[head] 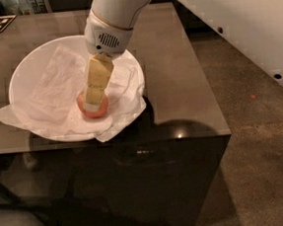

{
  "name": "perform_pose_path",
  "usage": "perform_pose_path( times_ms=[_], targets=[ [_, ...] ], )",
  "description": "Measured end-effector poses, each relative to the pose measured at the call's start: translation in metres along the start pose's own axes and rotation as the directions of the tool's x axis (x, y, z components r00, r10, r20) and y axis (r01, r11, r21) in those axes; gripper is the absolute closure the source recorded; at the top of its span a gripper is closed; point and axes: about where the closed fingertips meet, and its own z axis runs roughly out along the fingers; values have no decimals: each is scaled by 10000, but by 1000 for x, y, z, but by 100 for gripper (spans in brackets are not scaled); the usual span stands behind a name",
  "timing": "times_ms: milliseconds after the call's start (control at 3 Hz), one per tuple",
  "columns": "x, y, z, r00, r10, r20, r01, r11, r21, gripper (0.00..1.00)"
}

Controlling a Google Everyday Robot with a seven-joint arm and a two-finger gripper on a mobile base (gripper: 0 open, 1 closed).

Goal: Pick apple from white bowl

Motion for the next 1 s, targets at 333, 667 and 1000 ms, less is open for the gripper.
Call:
perform_pose_path(
  times_ms=[333, 667, 1000],
  targets=[
    [-1, 0, 10, 9993, -41, -369, 49, 9997, 221, 0],
    [7, -10, 23, 9970, 172, -753, -139, 9990, 436, 0],
    [12, -17, 30, 9951, 331, -932, -286, 9984, 491, 0]
  ],
)
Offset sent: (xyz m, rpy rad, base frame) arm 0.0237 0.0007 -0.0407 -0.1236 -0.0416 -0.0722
